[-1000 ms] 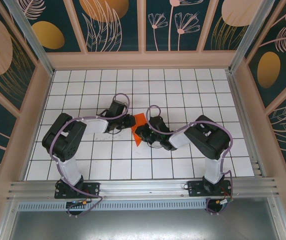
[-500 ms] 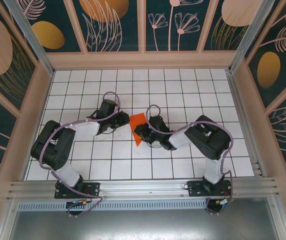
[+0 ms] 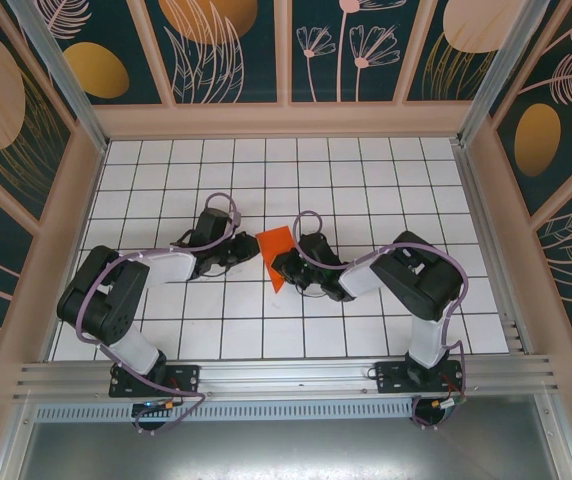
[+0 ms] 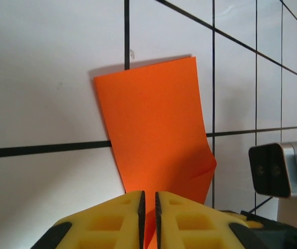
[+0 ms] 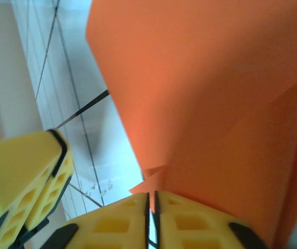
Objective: Fold a paper plane with a square sheet of paper (pick it up from the middle)
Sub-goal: Third fold the triangle at the center of the table.
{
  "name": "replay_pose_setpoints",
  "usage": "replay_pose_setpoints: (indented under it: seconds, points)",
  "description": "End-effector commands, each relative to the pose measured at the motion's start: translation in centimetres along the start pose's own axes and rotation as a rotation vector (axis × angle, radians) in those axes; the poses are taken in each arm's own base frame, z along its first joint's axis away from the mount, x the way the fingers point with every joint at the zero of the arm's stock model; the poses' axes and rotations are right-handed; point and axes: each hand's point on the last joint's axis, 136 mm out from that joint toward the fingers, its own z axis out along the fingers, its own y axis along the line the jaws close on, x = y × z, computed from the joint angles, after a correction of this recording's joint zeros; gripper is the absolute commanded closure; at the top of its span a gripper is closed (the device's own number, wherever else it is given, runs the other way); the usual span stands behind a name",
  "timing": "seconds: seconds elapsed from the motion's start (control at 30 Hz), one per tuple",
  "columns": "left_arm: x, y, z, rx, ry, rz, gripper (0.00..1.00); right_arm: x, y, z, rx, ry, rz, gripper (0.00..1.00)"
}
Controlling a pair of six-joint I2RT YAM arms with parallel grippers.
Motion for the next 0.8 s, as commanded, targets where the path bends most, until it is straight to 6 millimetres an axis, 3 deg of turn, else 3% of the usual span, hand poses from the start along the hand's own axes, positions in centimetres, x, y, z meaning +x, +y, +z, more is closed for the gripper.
replay_pose_setpoints:
  seconds: [0.0,0.13,0.4,0.77]
  points:
    - [0.7,-1.6,0.0,0.077,0.018,0.021,0.86,0.0,-0.9,-0.4,0.036,-0.009,0.0,0.94]
    - [1.6,-2.2,0.5,0.097,0.045,0.037,0.9,0.0,-0.9,-0.5,0.037,-0.008,-0.003,1.0]
    - [2.8,-2.2,1.2,0.1,0.082,0.044,0.99,0.0,-0.8,-0.5,0.037,-0.008,-0.004,1.0]
    - [4.0,-1.0,2.1,0.046,0.121,0.043,1.0,0.0,-1.0,-0.5,0.041,-0.008,0.0,1.0]
